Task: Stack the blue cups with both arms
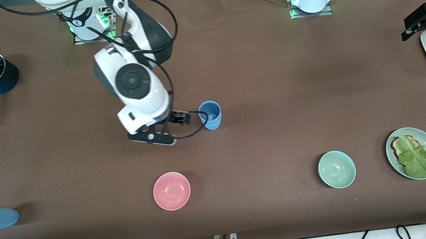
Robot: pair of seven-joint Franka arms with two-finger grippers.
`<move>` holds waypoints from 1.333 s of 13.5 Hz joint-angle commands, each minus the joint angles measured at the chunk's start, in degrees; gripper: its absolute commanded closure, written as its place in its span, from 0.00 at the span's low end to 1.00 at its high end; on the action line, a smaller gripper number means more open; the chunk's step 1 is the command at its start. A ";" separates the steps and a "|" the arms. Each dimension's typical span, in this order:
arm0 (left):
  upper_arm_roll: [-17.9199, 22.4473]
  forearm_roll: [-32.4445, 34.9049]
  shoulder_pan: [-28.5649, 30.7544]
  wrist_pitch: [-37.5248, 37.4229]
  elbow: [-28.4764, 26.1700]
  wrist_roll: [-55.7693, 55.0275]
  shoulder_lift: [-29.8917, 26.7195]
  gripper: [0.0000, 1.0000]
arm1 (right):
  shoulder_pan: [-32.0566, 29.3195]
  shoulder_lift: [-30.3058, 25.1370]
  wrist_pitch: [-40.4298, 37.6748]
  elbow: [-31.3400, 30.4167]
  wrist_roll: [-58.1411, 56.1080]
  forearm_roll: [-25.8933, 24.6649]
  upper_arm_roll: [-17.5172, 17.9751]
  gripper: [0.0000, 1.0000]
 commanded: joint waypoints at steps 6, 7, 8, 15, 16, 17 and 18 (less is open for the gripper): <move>-3.66 0.64 -1.13 0.43 -1.15 -11.05 -1.04 0.01 | -11.57 -18.81 4.97 -23.28 -18.97 0.03 -3.05 0.00; -4.53 0.64 -1.05 0.26 -1.15 -12.02 -1.04 0.01 | -14.99 -22.50 6.12 -26.82 -22.92 -0.06 -1.31 0.00; -4.54 0.73 -0.96 0.26 -1.15 -11.95 -1.04 0.01 | -18.34 -26.19 6.66 -29.64 -27.04 -0.32 -0.77 0.00; -4.19 1.52 0.01 -0.18 -0.89 -8.78 -0.69 0.00 | -28.56 -41.08 -12.01 -29.60 -37.81 -0.24 -0.85 0.00; -4.19 1.52 0.01 -0.18 -0.89 -8.78 -0.52 0.00 | -28.56 -40.91 -14.15 -27.66 -37.98 -0.06 -0.85 0.00; -4.10 1.61 0.01 -0.18 -0.89 -8.78 -0.43 0.00 | -28.74 -40.82 -14.52 -26.95 -38.07 0.37 -1.29 0.00; -4.10 2.04 0.01 -0.18 -0.89 -8.61 -0.34 0.00 | -29.09 -40.56 -14.35 -27.03 -38.94 1.07 -3.38 0.00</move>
